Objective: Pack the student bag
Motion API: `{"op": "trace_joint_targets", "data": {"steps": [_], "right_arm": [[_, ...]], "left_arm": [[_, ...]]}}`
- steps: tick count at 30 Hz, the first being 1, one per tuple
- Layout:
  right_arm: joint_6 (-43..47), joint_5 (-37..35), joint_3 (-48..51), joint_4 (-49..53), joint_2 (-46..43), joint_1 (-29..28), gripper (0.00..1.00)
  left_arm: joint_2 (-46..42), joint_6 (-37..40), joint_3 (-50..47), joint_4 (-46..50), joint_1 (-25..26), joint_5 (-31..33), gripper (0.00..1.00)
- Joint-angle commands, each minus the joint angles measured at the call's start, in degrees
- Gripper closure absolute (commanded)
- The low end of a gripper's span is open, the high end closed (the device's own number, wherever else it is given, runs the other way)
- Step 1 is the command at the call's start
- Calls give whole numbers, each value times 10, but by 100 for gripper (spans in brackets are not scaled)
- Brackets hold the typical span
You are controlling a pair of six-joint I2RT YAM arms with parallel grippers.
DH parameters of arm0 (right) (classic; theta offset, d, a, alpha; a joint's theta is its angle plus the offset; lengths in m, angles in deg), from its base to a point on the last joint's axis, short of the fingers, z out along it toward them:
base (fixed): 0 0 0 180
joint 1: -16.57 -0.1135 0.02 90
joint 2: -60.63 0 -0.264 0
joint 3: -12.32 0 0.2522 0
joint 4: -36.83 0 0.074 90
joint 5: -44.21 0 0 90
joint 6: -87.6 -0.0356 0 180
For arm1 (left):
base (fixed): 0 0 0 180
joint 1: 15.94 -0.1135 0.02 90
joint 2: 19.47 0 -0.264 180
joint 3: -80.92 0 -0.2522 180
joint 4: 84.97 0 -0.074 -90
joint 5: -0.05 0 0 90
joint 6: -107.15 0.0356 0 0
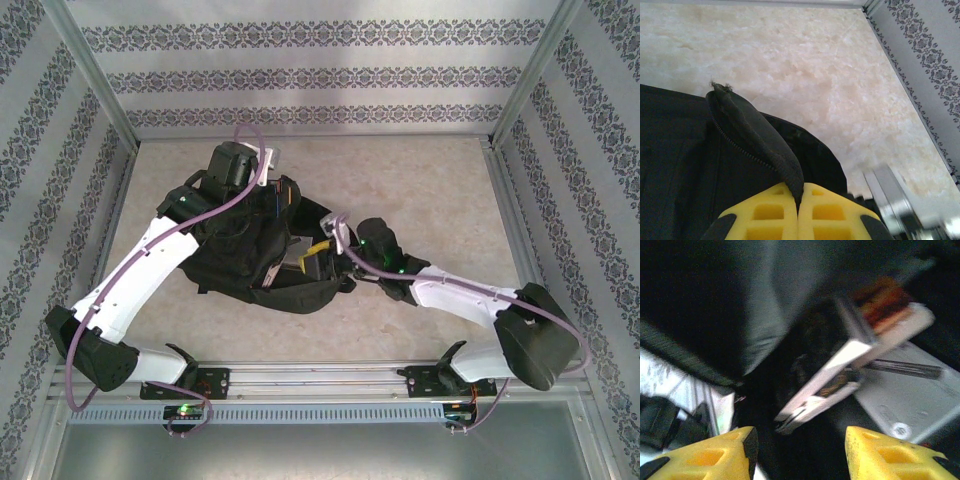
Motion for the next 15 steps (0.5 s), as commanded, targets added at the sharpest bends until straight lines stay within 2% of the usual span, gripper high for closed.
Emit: {"op": "trace_joint_targets", "data": {"steps": [1,4,8,12,15], "right_arm": [[153,26,-7,13,4,-11,57],[207,42,-25,26,24,-29,62],[269,36,-34,22,57,-63,58],[328,-16,-32,-15,89,-105,54],[347,-51,-44,-36,113,-120,54]], "left_arm": [[-17,-10,-5,-40,-10,-14,100],[-16,-11,-8,-45,-10,-19,100],[-15,-18,-17,-60,-11,-28,100],[-10,-28,-22,-73,-11,-40,100],[-10,-32,-25,-80,-11,-47,100]]}}
